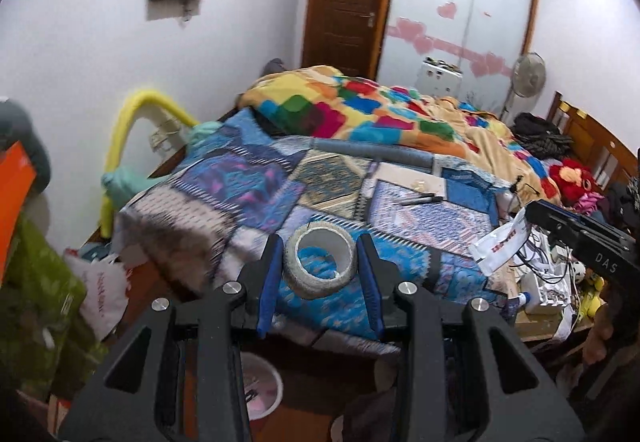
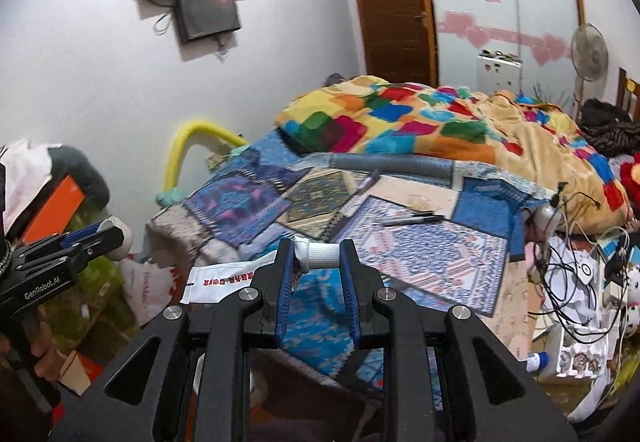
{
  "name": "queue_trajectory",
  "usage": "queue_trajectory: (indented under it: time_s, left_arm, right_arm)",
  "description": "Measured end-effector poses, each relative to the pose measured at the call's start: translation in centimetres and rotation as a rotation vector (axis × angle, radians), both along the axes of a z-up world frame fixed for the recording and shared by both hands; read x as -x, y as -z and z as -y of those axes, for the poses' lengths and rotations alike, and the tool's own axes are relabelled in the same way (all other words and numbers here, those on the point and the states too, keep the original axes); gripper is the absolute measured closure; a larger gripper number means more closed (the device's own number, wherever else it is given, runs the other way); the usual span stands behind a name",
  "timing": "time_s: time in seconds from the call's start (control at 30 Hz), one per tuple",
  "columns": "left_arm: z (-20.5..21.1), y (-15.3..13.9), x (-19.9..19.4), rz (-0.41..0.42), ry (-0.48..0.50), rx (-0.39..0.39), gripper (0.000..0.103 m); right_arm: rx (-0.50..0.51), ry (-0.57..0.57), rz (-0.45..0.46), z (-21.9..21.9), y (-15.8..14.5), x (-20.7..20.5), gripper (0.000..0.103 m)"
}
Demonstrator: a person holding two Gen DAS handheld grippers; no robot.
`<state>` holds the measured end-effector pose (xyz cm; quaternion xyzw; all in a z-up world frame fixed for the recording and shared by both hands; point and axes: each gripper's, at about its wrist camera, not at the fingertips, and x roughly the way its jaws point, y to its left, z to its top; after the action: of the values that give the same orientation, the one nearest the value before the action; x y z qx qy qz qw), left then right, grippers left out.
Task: Collect trash
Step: 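Carry the tape roll and white tube in both tools over the white bucket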
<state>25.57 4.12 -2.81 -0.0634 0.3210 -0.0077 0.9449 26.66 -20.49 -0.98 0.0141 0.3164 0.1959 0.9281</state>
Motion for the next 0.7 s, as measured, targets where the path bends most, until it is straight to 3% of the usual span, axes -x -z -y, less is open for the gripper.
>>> queue_trajectory:
  time_s: [0.33,0.7]
  left_arm:
    - [-6.5,2.6,5.2,-0.046,-0.124,0.025,0.066]
    - [-11.5,9.3,7.1,-0.178,-0.221,0.056,0.066]
  right_arm:
    - [0.039,-0.106,-0.035,-6.4,1.9,2.1,0.082]
    - [0.15,-0.223,-0.182,-13.9,8.2,1.8,0.082]
